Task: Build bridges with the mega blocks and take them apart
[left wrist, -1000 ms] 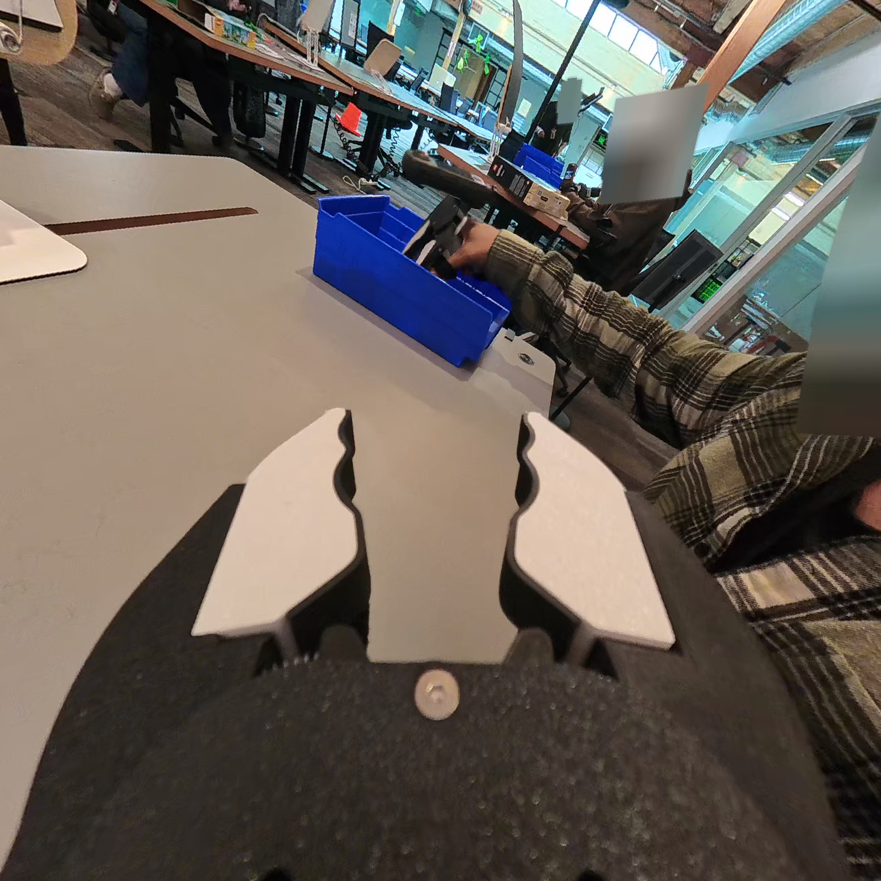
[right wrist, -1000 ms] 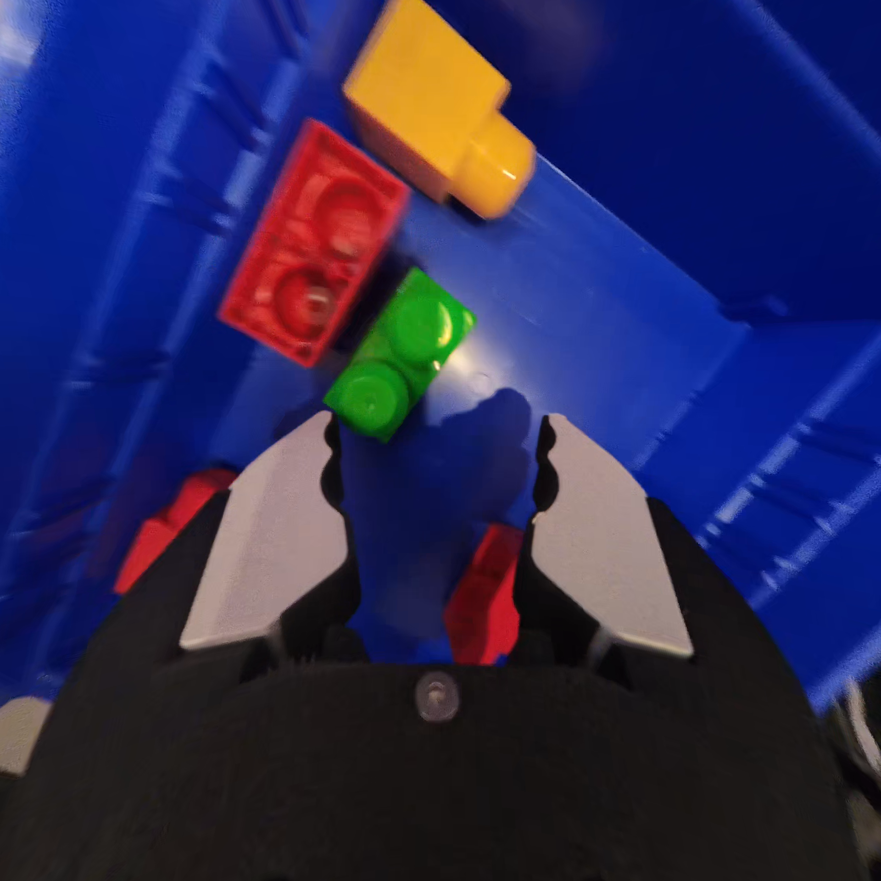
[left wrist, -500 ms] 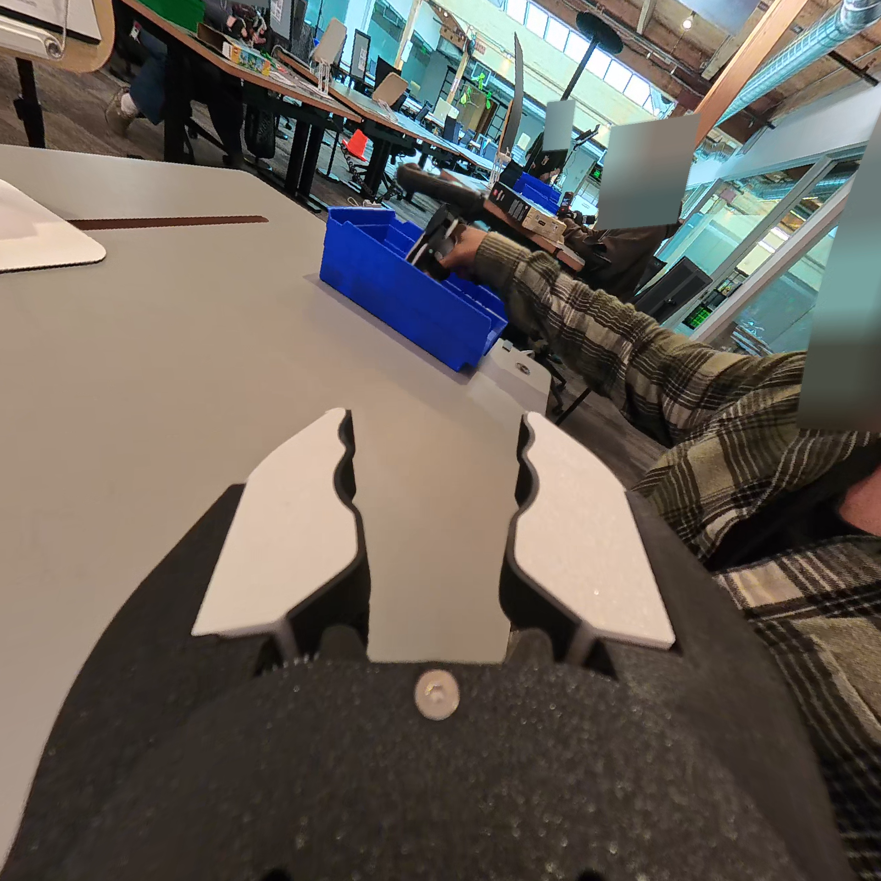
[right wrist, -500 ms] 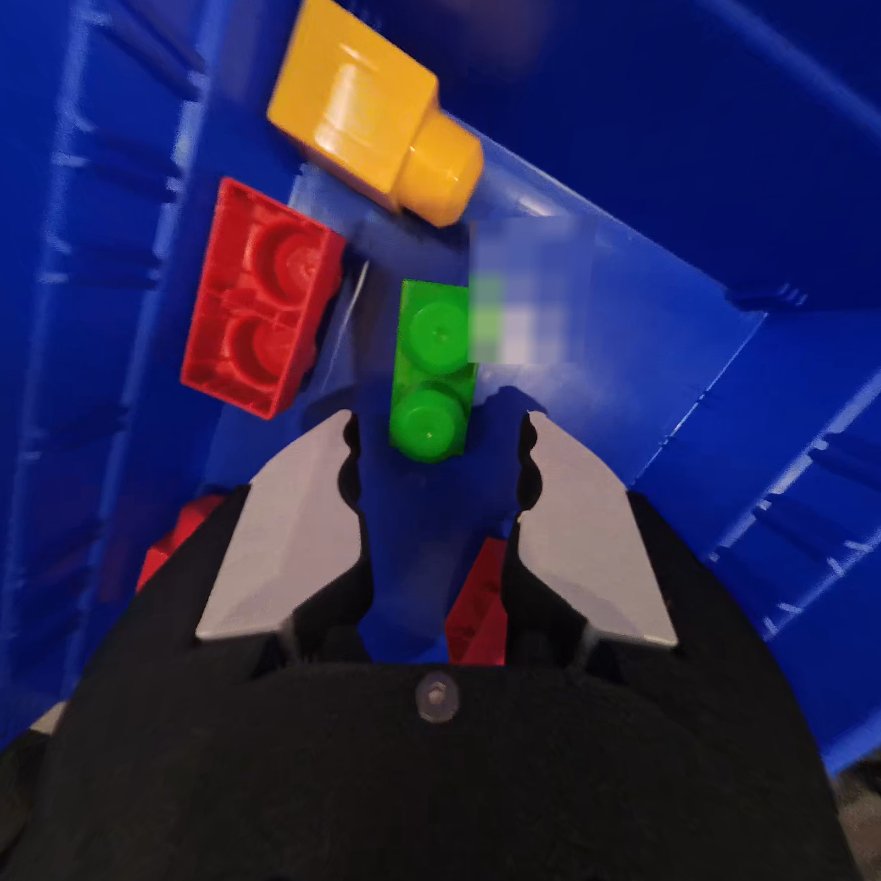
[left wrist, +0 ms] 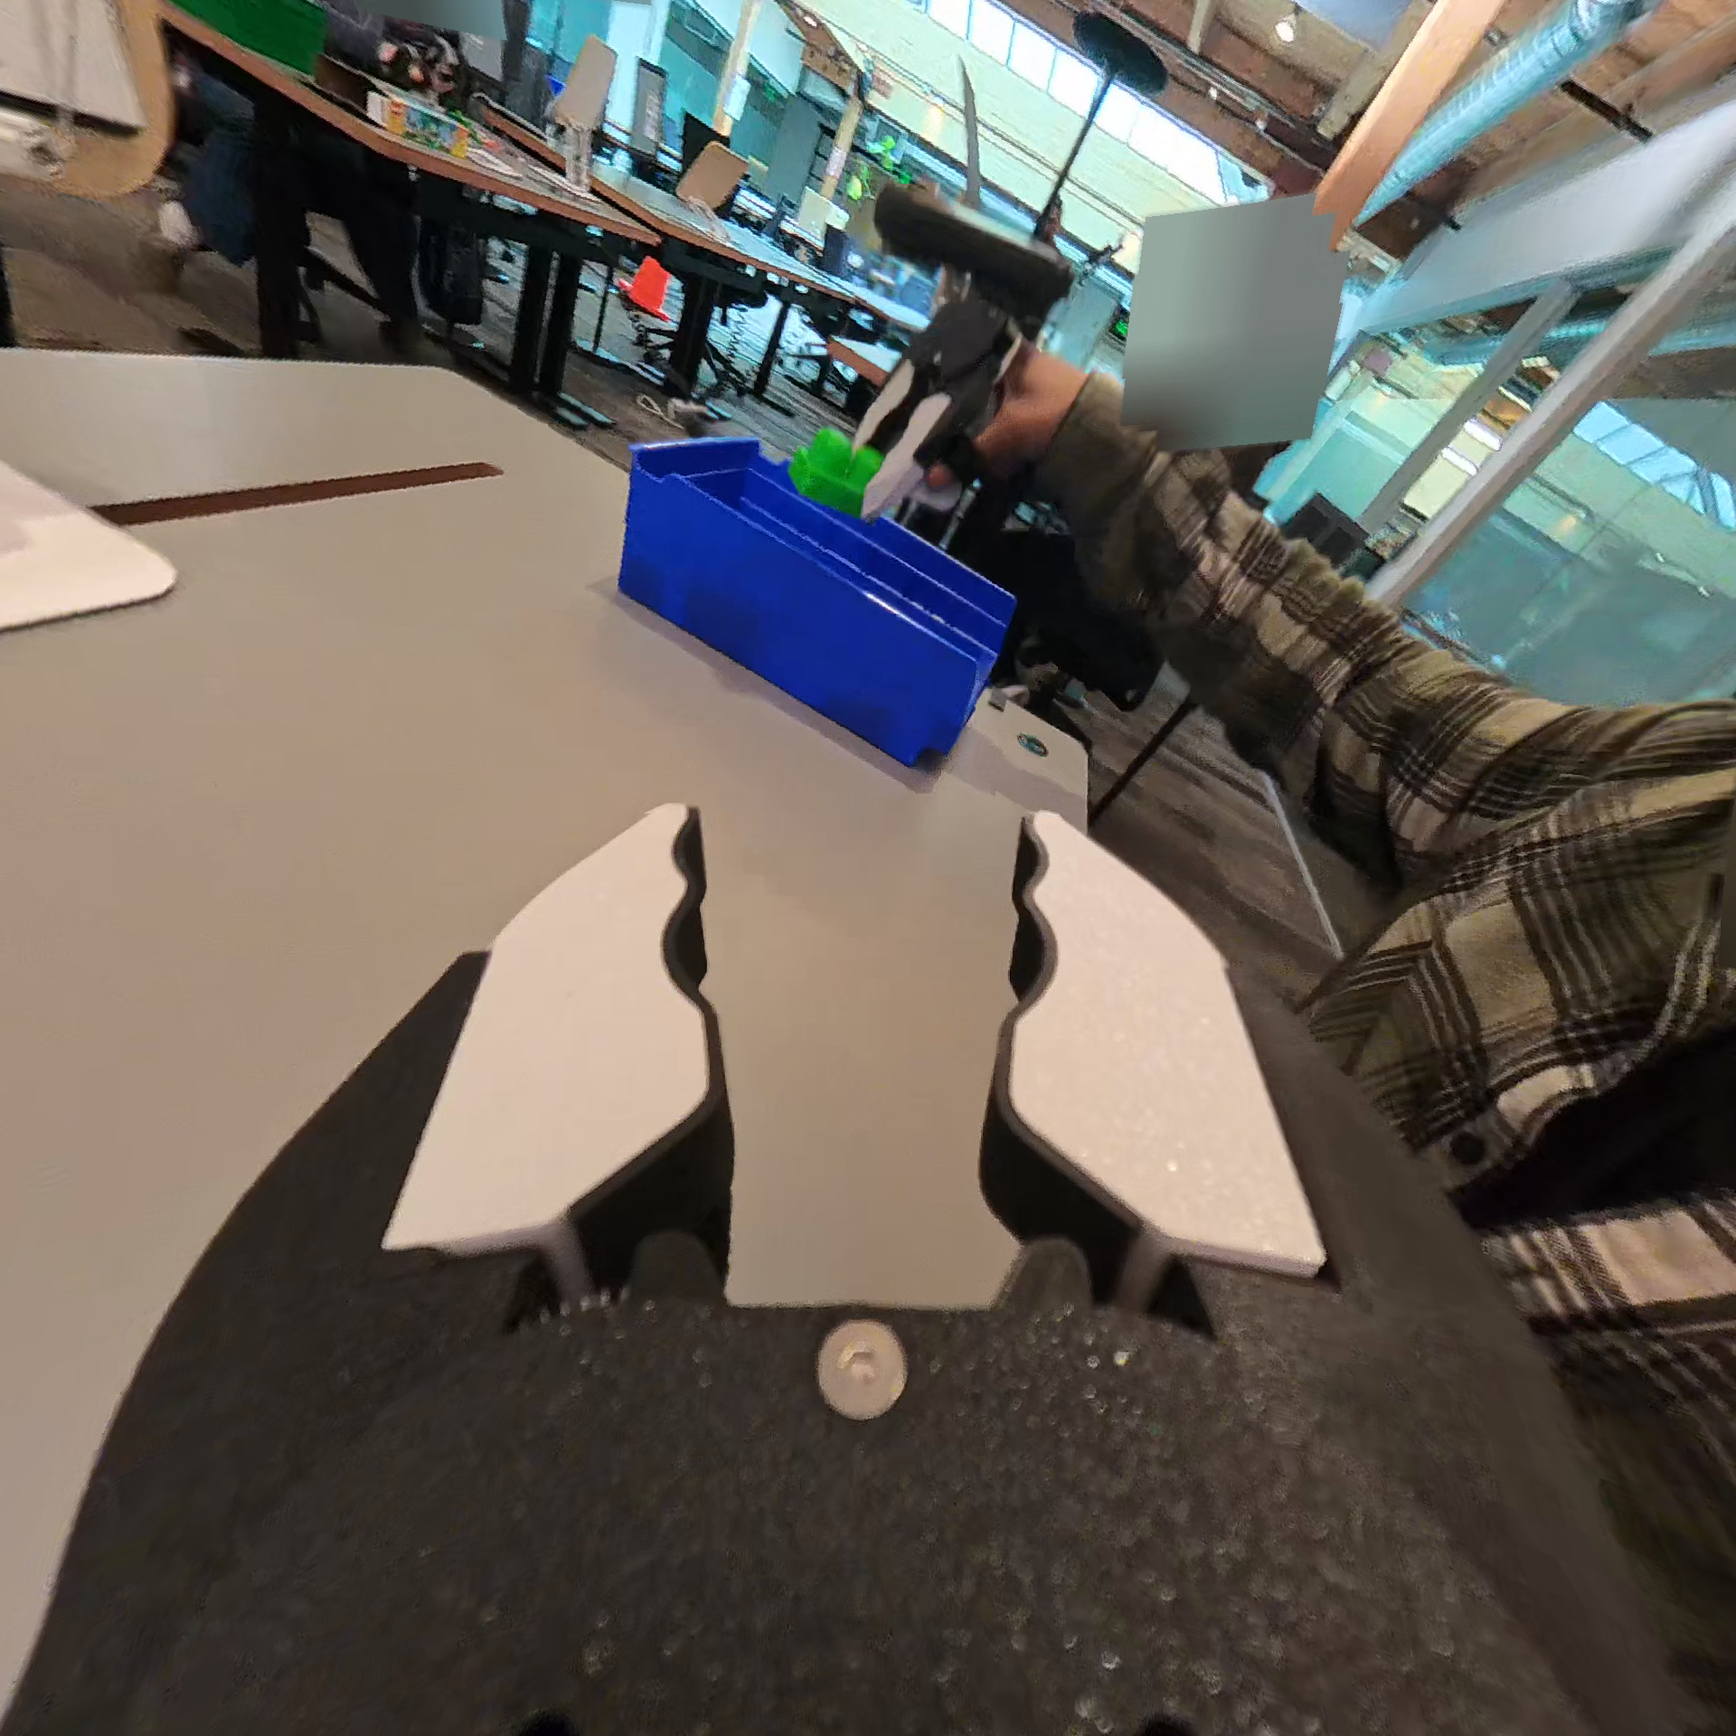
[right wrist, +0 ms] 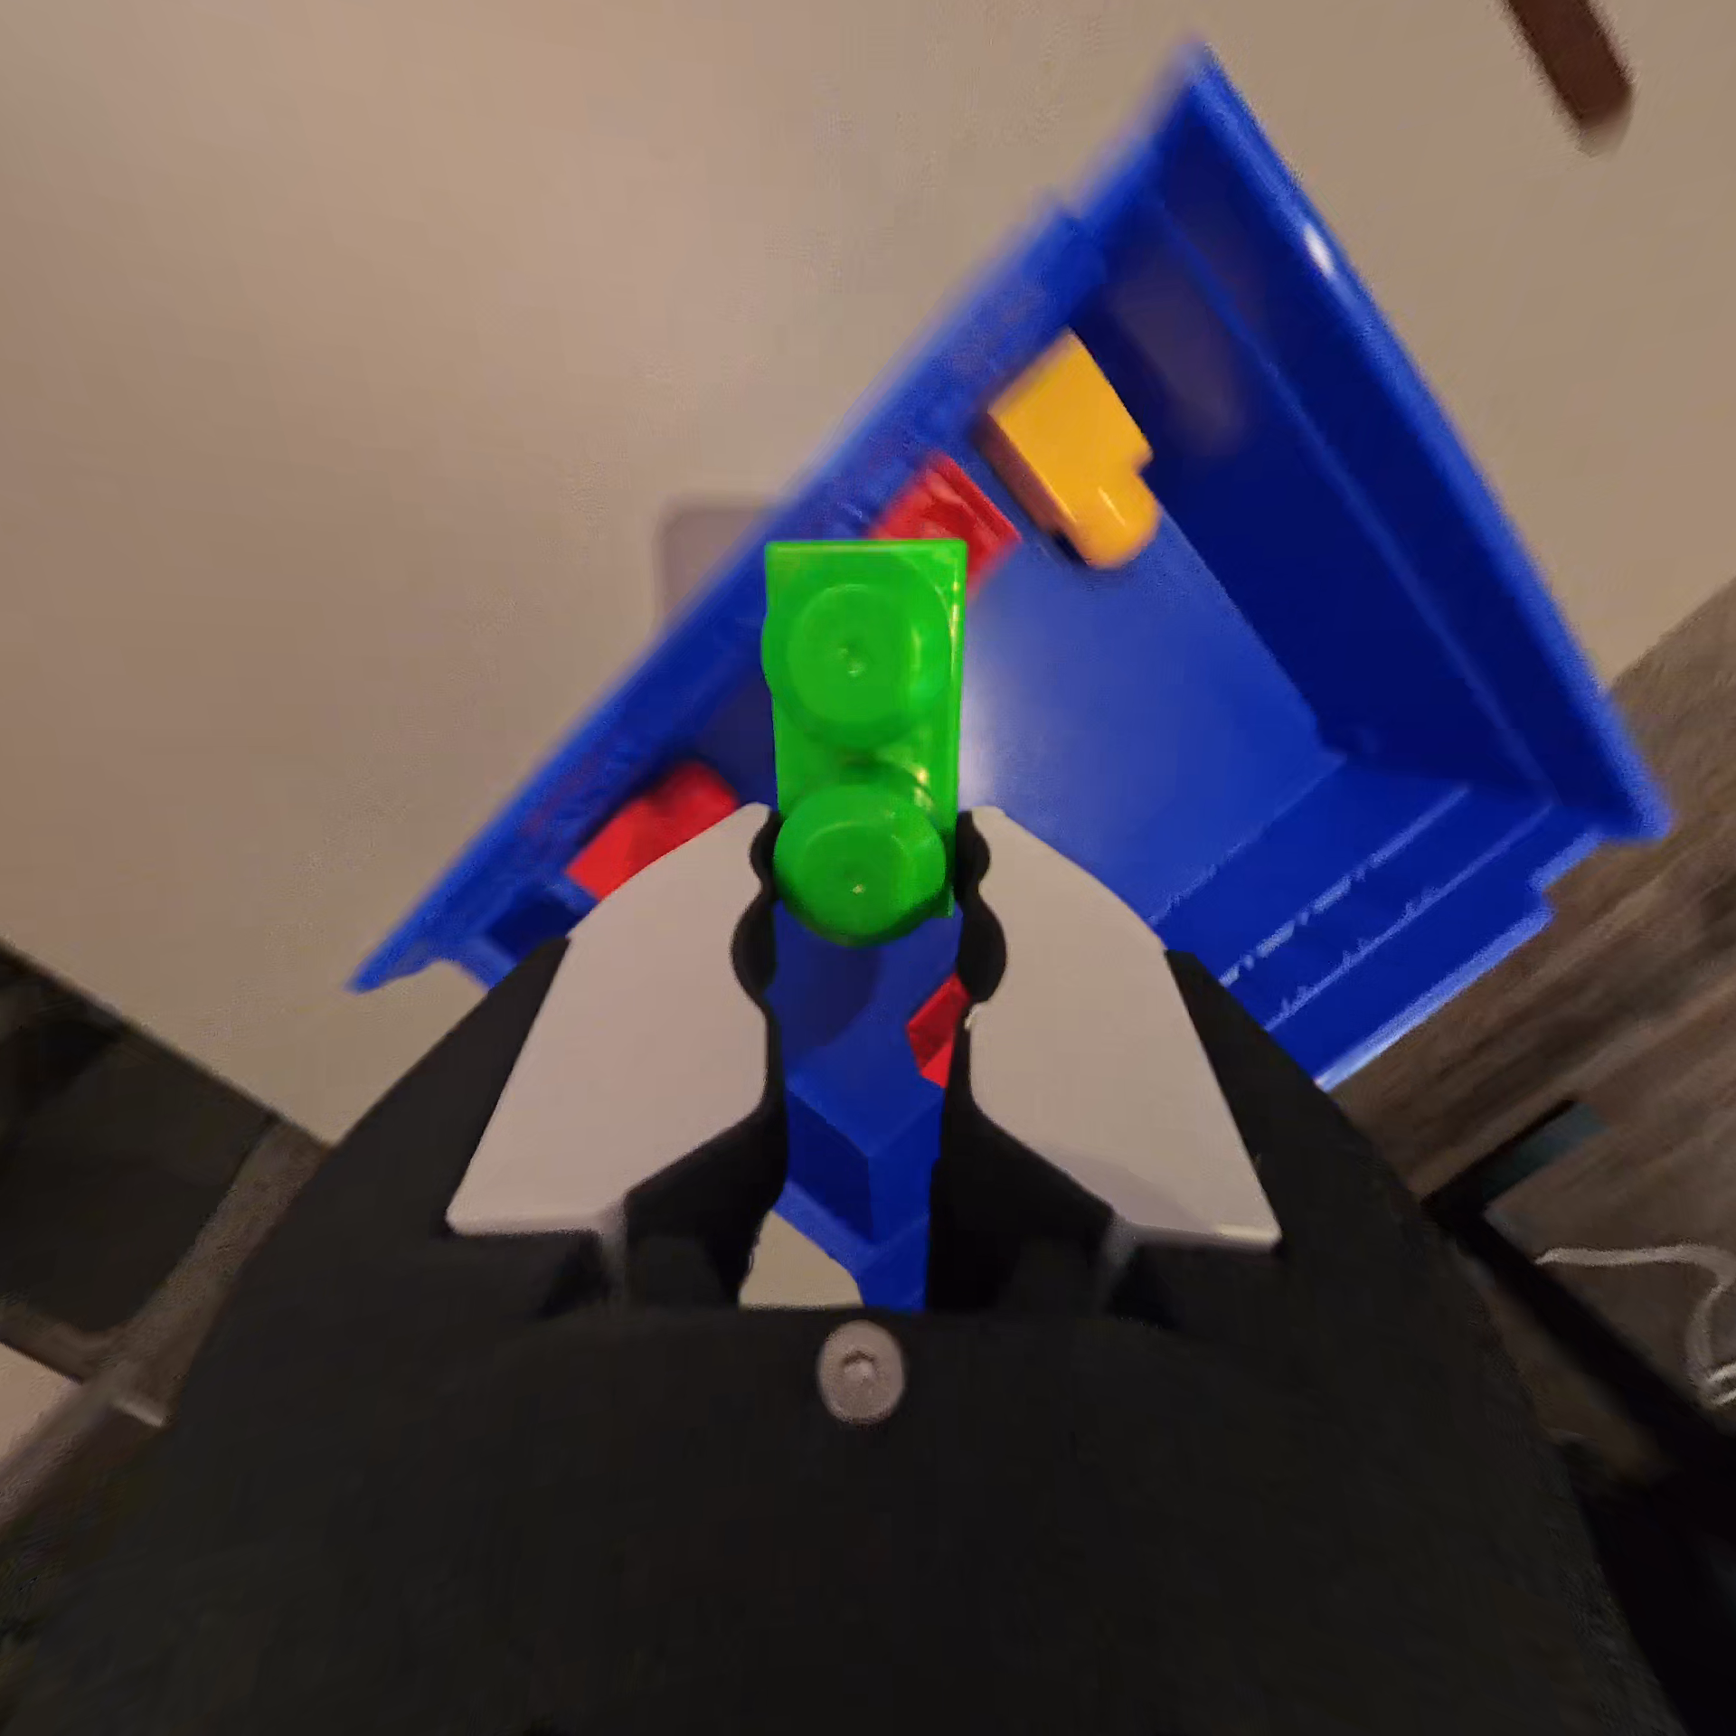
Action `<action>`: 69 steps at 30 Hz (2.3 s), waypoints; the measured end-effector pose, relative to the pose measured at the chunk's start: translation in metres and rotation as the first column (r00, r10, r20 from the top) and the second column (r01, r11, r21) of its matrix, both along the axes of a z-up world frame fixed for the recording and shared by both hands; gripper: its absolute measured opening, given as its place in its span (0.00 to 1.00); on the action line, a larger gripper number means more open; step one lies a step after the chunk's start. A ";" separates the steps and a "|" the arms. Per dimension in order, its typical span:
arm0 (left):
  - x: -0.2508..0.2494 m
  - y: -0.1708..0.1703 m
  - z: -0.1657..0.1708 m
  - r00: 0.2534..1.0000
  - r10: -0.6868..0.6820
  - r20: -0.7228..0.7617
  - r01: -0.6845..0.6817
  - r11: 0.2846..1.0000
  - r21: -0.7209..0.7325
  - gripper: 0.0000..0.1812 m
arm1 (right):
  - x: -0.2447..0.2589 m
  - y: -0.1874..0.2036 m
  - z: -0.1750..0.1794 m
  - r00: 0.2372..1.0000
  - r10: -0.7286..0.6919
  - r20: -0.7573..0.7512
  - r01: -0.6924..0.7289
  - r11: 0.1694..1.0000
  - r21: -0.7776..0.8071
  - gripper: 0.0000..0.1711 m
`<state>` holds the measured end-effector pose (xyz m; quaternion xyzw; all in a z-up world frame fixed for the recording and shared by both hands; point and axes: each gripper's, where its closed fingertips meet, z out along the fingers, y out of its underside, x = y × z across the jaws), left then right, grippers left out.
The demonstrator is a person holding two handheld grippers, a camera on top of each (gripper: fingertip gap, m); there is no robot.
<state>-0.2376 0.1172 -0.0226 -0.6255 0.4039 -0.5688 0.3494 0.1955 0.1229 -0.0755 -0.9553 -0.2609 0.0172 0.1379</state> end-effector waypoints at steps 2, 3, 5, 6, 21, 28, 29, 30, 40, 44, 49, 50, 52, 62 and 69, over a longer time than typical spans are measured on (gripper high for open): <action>0.024 0.005 0.006 0.998 -0.058 -0.008 0.058 0.998 0.039 0.36 | -0.049 -0.003 0.027 0.986 0.165 -0.028 -0.164 0.986 0.015 0.20; 0.036 0.007 0.008 0.996 -0.083 -0.019 0.084 0.995 0.058 0.36 | -0.076 -0.005 0.036 0.968 0.249 -0.043 -0.249 0.968 0.019 0.20; 0.061 0.007 0.014 0.990 -0.139 -0.029 0.141 0.985 0.095 0.39 | -0.133 -0.010 0.046 0.903 0.423 -0.080 -0.421 0.906 0.031 0.20; 0.072 0.007 0.016 0.986 -0.163 -0.037 0.166 0.980 0.113 0.39 | -0.159 -0.012 0.048 0.869 0.485 -0.097 -0.484 0.874 0.031 0.20; 0.083 0.002 0.007 0.983 -0.178 -0.054 0.185 0.968 0.168 0.37 | -0.345 -0.003 0.042 0.579 0.772 -0.261 -0.784 0.616 0.081 0.20; 0.063 0.004 0.006 0.986 -0.150 -0.072 0.163 0.962 0.221 0.21 | -0.368 0.000 0.047 0.528 0.788 -0.317 -0.793 0.591 0.148 0.20; 0.057 0.005 0.008 0.989 -0.131 -0.067 0.143 0.963 0.228 0.21 | -0.368 0.003 0.050 0.534 0.787 -0.311 -0.783 0.598 0.169 0.24; 0.047 0.009 0.012 0.993 -0.103 -0.061 0.114 0.966 0.231 0.21 | -0.367 0.007 0.052 0.554 0.778 -0.297 -0.761 0.617 0.198 0.35; -0.258 0.141 0.014 0.728 0.592 -0.345 -0.524 0.806 0.277 0.21 | -0.341 -0.007 0.032 0.674 0.621 -0.399 -0.490 0.781 0.388 0.53; -0.352 0.169 -0.011 0.609 0.676 -0.414 -0.682 0.713 0.162 0.21 | -0.340 -0.020 0.013 0.658 0.585 -0.475 -0.444 0.810 0.383 0.49; -0.399 0.189 -0.042 0.527 0.717 -0.456 -0.772 0.628 0.096 0.22 | -0.342 -0.031 -0.002 0.654 0.555 -0.514 -0.409 0.831 0.377 0.45; -0.401 0.192 -0.046 0.524 0.719 -0.457 -0.779 0.621 0.083 0.22 | -0.342 -0.032 -0.003 0.652 0.553 -0.518 -0.398 0.832 0.387 0.44; -0.403 0.198 -0.052 0.523 0.723 -0.451 -0.790 0.610 0.063 0.22 | -0.342 -0.034 -0.004 0.648 0.545 -0.532 -0.374 0.836 0.401 0.45; -0.382 0.203 -0.013 0.505 0.790 -0.348 -0.798 0.581 0.160 0.40 | -0.300 -0.050 -0.003 0.733 0.458 -0.503 -0.276 0.876 0.396 0.47; -0.244 0.138 0.056 0.718 0.658 -0.227 -0.568 0.742 0.355 0.45 | -0.182 -0.075 0.023 0.896 0.306 -0.322 -0.170 0.906 0.387 0.46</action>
